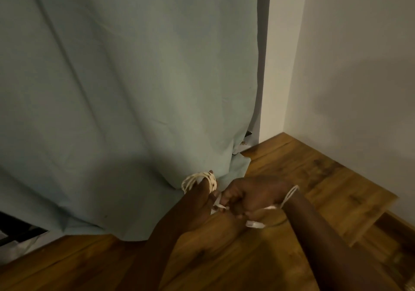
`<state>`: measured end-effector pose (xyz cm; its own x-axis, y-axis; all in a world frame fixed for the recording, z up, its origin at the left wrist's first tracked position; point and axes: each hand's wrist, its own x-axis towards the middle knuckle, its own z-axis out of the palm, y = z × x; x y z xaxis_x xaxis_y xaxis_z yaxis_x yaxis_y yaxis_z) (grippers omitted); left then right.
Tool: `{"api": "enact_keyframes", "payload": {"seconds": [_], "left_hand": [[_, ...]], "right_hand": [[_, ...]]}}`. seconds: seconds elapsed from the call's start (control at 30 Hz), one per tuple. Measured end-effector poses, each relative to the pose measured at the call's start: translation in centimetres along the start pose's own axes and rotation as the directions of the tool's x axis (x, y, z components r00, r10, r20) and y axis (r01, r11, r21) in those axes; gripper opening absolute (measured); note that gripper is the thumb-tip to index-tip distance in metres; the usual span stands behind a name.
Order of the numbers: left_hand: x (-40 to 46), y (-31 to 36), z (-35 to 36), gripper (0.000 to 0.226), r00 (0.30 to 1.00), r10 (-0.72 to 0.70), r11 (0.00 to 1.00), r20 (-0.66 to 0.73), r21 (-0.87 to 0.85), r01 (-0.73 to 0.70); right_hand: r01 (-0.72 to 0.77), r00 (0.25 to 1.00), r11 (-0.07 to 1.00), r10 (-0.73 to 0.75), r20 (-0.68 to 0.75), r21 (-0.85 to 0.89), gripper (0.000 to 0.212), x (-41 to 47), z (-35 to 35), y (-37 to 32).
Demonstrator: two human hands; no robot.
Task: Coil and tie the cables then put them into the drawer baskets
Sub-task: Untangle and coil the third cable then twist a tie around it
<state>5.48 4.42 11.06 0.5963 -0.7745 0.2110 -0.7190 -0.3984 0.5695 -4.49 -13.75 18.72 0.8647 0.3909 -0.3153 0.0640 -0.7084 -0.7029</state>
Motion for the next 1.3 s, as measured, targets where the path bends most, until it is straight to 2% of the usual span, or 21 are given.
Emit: {"api": "enact_keyframes", "payload": {"seconds": [0.1,0.17,0.23,0.3,0.4,0.43,0.5,0.57,0.6,0.67,0.73,0.8,0.9,0.97,1.0,1.1,1.17,1.2,1.23,1.3], "left_hand": [[-1.6,1.0,-1.0,0.034,0.986,-0.103,0.988,0.129,-0.104,0.116],[-2.3,2.1,-1.7,0.017,0.954,-0.196,0.901,0.225,-0.343,0.266],[-2.4,3.0,-2.1,0.033,0.917,-0.178,0.682,0.357,-0.627,0.376],[-2.1,2.8,-1.5,0.037,0.906,-0.084,0.382,0.415,-0.826,0.414],[-2.0,2.8,-2.0,0.045,0.932,0.062,0.065,0.358,-0.933,0.354],[-1.9,2.8,-2.3,0.051,0.955,0.063,0.004,0.291,-0.957,0.291],[-1.6,2.8,-2.5,0.056,0.978,0.044,-0.125,0.206,-0.97,0.21],[-1.5,2.9,-2.5,0.059,0.991,0.079,-0.25,0.112,-0.96,0.128],[-1.4,3.0,-2.5,0.062,0.998,0.054,-0.24,0.045,-0.969,0.057],[-1.4,3.5,-3.6,0.063,0.988,-0.152,-0.121,-0.032,-0.991,-0.05],[-1.0,3.7,-3.3,0.054,0.971,-0.234,-0.015,-0.051,-0.998,-0.056],[-0.5,4.0,-3.1,0.054,0.972,-0.236,-0.029,0.022,-0.999,0.015],[-0.2,4.2,-2.8,0.055,0.978,-0.206,0.135,-0.022,-0.991,0.007],[-0.1,3.9,-3.2,0.047,0.971,-0.216,0.241,-0.103,-0.969,-0.049],[0.1,3.6,-3.6,0.045,0.968,-0.2,0.337,-0.154,-0.938,-0.08],[0.5,2.3,-4.3,0.046,0.96,-0.119,0.734,-0.253,-0.673,-0.087],[0.3,2.1,-3.6,0.051,0.983,-0.016,0.889,-0.185,-0.451,-0.071],[0.0,2.3,-3.1,0.053,0.992,0.013,0.937,-0.127,-0.344,-0.057],[-0.5,2.6,-2.5,0.057,0.995,0.007,0.969,-0.098,-0.245,-0.031],[-1.1,2.8,-1.4,0.067,0.996,-0.001,0.997,-0.088,-0.077,-0.006]], "right_hand": [[0.13,0.989,0.985,-0.138,0.057,0.117,0.034,-2.3,-3.1,1.2],[0.154,0.984,0.981,-0.141,-0.108,0.12,0.028,-2.9,-4.6,1.6],[0.216,0.914,0.966,-0.149,-0.376,0.14,0.022,-2.3,-4.8,2.1],[0.285,0.822,0.941,-0.142,-0.552,0.183,0.019,-0.6,-3.5,3.1],[0.338,0.748,0.901,-0.084,-0.658,0.27,0.011,1.3,-0.9,4.6],[0.373,0.732,0.877,-0.076,-0.677,0.304,0.007,1.6,-0.2,5.0],[0.407,0.712,0.858,-0.082,-0.697,0.315,0.013,2.3,1.5,5.3],[0.418,0.723,0.85,-0.096,-0.685,0.322,0.016,3.1,3.1,4.8],[0.423,0.738,0.841,-0.104,-0.667,0.337,0.018,3.6,3.7,4.5],[0.414,0.783,0.815,-0.093,-0.615,0.404,0.02,5.0,4.7,4.6],[0.357,0.854,0.798,-0.068,-0.515,0.485,0.02,5.9,5.1,4.8],[0.204,0.95,0.757,0.0,-0.311,0.621,0.023,5.9,4.7,3.9],[0.015,0.997,0.698,0.048,-0.068,0.716,0.039,5.8,4.6,2.8],[-0.009,1.0,0.677,0.027,-0.013,0.736,0.027,5.6,5.0,2.7],[0.002,1.0,0.668,0.013,-0.014,0.744,0.02,5.4,5.5,3.0],[0.068,0.992,0.655,0.036,-0.12,0.753,0.02,4.5,6.5,3.4],[0.084,0.975,0.747,0.076,-0.21,0.66,0.023,3.9,6.0,2.9],[0.044,0.978,0.798,0.089,-0.19,0.601,0.023,3.8,5.4,2.2],[-0.042,0.986,0.831,0.124,-0.111,0.555,0.024,3.8,4.5,1.8],[-0.289,0.957,0.8,0.225,0.185,0.526,0.031,3.5,2.7,1.0]]}}
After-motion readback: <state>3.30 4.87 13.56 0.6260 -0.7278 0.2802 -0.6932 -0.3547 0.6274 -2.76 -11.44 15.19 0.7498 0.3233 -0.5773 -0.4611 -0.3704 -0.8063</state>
